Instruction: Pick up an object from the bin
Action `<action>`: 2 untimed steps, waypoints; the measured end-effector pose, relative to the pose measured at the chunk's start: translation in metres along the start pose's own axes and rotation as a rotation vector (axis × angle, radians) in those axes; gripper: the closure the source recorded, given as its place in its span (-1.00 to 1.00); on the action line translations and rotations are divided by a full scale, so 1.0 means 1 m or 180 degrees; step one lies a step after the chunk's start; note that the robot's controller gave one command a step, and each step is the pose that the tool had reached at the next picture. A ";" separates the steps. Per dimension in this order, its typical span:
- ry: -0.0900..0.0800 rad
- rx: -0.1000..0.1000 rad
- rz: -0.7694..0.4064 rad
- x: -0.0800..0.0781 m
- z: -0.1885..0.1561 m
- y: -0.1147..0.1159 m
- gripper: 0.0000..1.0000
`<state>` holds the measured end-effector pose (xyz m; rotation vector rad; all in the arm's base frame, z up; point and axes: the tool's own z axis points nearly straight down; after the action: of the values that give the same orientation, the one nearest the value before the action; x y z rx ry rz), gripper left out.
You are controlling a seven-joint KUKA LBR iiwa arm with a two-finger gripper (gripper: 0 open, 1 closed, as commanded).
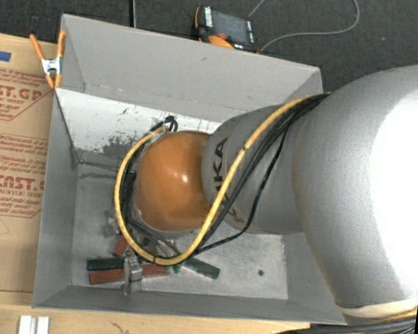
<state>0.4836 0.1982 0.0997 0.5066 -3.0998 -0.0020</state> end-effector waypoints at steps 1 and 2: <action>-0.0021 0.0001 0.0134 -0.004 0.030 -0.004 -1.00; -0.0021 0.0000 0.0137 -0.006 0.029 -0.004 -1.00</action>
Offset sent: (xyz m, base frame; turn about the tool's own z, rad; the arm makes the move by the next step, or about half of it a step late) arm 0.0033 -0.0023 -0.0297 0.0402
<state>0.4904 0.1967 0.0703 0.4406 -3.1165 -0.0036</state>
